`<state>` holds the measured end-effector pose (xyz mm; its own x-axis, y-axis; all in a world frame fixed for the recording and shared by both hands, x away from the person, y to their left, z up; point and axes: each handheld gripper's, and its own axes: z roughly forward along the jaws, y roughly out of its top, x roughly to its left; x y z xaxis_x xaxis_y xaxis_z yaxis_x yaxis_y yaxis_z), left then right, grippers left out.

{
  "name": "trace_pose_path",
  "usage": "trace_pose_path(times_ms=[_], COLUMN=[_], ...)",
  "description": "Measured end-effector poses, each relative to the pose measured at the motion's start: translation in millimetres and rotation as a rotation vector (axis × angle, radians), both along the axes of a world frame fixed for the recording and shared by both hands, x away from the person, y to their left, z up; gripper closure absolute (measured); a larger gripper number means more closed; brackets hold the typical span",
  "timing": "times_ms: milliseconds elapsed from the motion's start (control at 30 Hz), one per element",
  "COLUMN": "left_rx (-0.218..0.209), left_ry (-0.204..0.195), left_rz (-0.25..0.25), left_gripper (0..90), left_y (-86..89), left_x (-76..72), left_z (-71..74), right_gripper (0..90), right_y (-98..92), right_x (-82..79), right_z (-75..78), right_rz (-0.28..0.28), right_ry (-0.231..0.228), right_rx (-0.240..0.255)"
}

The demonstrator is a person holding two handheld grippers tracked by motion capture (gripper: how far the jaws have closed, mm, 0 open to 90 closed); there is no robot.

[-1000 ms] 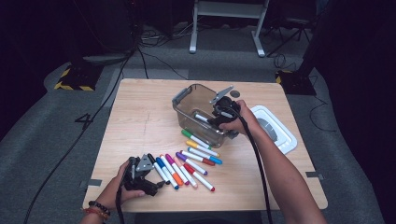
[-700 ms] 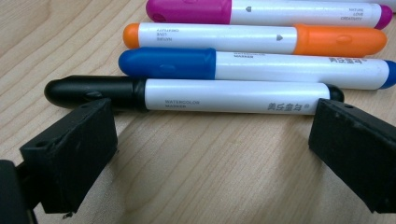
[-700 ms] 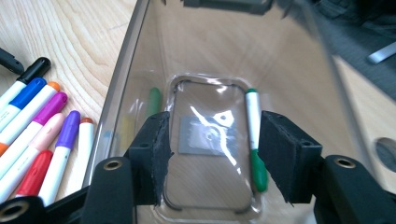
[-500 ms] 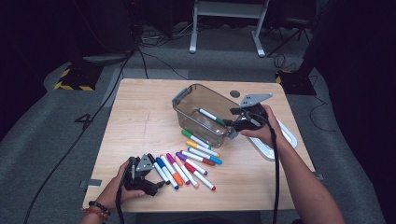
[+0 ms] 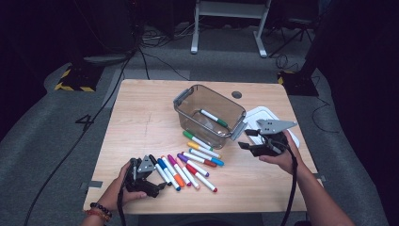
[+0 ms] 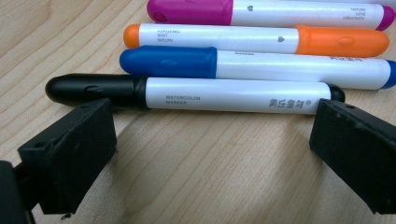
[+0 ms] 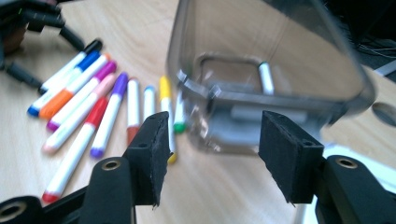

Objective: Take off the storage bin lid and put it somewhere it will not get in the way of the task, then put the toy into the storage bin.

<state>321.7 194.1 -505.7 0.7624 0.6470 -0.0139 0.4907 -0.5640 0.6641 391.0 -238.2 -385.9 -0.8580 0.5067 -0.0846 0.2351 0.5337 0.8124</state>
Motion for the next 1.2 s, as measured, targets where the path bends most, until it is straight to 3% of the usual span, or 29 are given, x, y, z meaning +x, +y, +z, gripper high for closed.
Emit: trace_pose_path(times_ms=[167, 433, 833, 1200], left_rx=[0.000, 0.000, 0.000, -0.001], left_ry=[0.000, 0.001, 0.002, 0.003], left_rz=[0.002, -0.003, -0.003, -0.004], left_gripper=[0.9, 0.8, 0.8, 0.7], left_y=[-0.3, -0.2, -0.2, -0.2], left_x=[0.0, 0.5, 0.5, 0.7], left_z=[0.0, 0.0, 0.0, -0.1], right_gripper=[47.0, 48.1, 49.7, 53.5], right_y=[-0.1, 14.8, 27.6, 58.3], right_x=[-20.9, -36.7, -32.6, -36.6], right_z=[-20.7, -42.5, -68.1, -73.1], right_rz=[0.031, 0.097, 0.128, 0.191], right_ry=[0.030, 0.050, 0.078, 0.076], right_rx=[0.007, -0.002, -0.038, -0.045])
